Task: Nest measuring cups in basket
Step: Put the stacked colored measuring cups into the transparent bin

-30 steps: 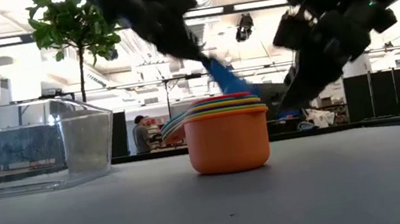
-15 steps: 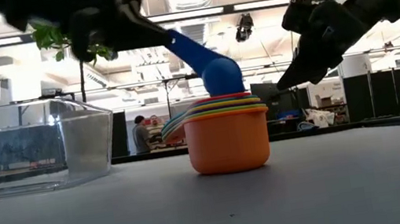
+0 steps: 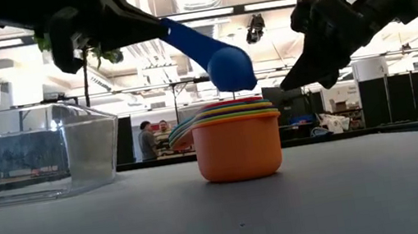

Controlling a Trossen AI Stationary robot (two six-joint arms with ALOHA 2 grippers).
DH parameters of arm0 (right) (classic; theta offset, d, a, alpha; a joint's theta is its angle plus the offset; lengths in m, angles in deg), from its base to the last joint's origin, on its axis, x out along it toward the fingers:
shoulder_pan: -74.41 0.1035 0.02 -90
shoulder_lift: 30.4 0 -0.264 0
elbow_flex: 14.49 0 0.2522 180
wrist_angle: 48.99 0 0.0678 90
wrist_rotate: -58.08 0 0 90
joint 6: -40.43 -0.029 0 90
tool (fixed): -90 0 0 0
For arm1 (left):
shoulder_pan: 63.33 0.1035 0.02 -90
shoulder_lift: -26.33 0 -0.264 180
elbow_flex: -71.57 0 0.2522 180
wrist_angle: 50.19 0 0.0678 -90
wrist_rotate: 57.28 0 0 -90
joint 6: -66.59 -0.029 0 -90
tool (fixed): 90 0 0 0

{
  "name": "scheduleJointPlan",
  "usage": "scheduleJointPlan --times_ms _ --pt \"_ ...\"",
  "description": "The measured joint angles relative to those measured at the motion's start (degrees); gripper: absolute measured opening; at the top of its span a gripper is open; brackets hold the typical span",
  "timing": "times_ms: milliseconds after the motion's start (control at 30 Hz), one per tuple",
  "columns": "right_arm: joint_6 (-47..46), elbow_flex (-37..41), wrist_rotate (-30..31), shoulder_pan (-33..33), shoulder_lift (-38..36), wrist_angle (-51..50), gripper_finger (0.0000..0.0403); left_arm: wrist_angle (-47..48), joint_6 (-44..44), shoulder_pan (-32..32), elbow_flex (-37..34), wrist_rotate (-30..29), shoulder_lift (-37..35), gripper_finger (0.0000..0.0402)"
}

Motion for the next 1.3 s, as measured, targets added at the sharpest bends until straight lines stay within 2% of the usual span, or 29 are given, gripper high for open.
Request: scheduleJointPlan --times_ms 367,533,700,1000,1300 --pt "-1.02 0.0 -0.01 0.04 -0.02 1.45 0.0009 -8.14 -2.55 -3.07 -1.73 -2.02 5.38 0.0" --pt "-1.02 0.0 -0.02 0.04 -0.02 1.56 0.0009 -7.88 -4.19 -3.8 -1.73 -1.88 6.64 0.0" --pt "-1.01 0.0 -0.02 0.04 -0.02 1.54 0.0009 -3.29 -3.3 -4.2 -1.73 0.57 6.65 0.0012" --pt "-0.31 0.0 -0.06 0.04 -0.02 1.53 0.0009 4.06 0.73 -4.75 -1.57 2.65 6.62 0.0076" --pt "-0.04 0.0 -0.2 0.04 -0.02 1.53 0.0009 7.92 5.52 -4.64 -1.55 2.36 3.85 0.0189"
